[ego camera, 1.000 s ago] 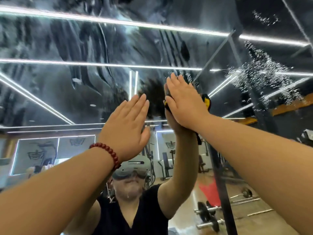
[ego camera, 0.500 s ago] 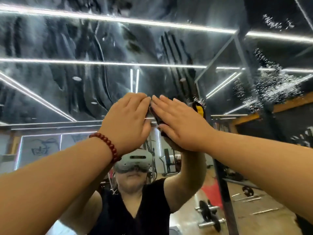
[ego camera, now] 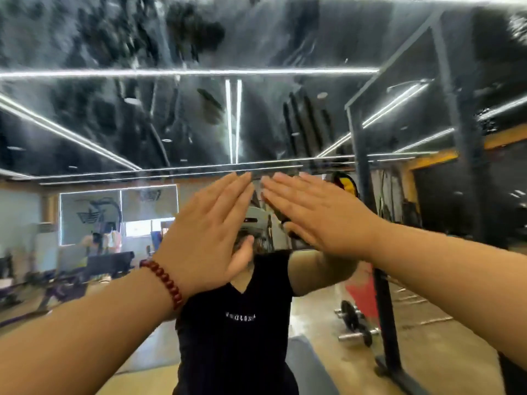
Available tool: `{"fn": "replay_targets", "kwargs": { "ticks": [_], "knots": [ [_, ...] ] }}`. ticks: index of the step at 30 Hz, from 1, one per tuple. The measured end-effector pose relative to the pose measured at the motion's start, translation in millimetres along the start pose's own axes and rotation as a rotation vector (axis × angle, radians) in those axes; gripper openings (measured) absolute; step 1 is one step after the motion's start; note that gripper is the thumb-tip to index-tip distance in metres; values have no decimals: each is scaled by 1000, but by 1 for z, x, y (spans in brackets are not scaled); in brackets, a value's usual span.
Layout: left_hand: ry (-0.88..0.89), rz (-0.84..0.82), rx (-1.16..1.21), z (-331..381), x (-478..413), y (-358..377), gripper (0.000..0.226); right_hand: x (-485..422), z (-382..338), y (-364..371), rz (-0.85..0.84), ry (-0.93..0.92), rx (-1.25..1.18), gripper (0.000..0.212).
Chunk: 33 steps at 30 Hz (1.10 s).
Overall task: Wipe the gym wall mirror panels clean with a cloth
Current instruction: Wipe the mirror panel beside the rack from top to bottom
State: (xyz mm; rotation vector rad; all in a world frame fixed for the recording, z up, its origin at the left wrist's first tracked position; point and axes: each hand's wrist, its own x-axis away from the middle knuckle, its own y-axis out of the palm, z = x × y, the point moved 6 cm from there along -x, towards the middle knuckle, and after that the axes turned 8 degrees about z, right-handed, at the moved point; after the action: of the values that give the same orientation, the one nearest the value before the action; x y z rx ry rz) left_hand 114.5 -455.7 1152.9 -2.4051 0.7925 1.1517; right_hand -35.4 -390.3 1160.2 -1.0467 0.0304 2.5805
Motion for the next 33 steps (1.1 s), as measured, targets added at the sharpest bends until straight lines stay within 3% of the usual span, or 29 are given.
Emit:
{"fn": "replay_targets", "kwargs": {
  "ticks": [4,10,11,16,18,22,27,29,31,33],
  "knots": [
    [-1,-45,4,-23,-19,2,76,-32,37,-6,13,162,27,56],
    [58,-89,31,-38,-30,-2,73,-18,24,-8,-144,-296,-133,50],
    [64,-77,35,-41,-34,-6,72,-30,37,-11,-134,-272,-122,50],
    [-14,-30,20,-67,-75,-20,74,-95,112,-29,-10,179,41,58],
    [-55,-31,13,-78,-91,-21,74,-90,97,-25,-7,133,23,57],
    [-98,-68,-1,-83,-99,-16,76,-73,64,-14,-127,-184,-88,53],
    [-94,-69,-20,-78,-94,-8,76,-139,139,-30,-24,215,-8,61],
    [-97,-44,-16,-78,-97,-11,75,-145,143,-30,19,268,21,60],
    [-107,-6,8,-82,-103,-17,70,-134,129,-25,26,153,30,58],
    [-98,48,35,-91,-115,-22,65,-121,113,-20,-27,-94,-11,55]
  ]
}}
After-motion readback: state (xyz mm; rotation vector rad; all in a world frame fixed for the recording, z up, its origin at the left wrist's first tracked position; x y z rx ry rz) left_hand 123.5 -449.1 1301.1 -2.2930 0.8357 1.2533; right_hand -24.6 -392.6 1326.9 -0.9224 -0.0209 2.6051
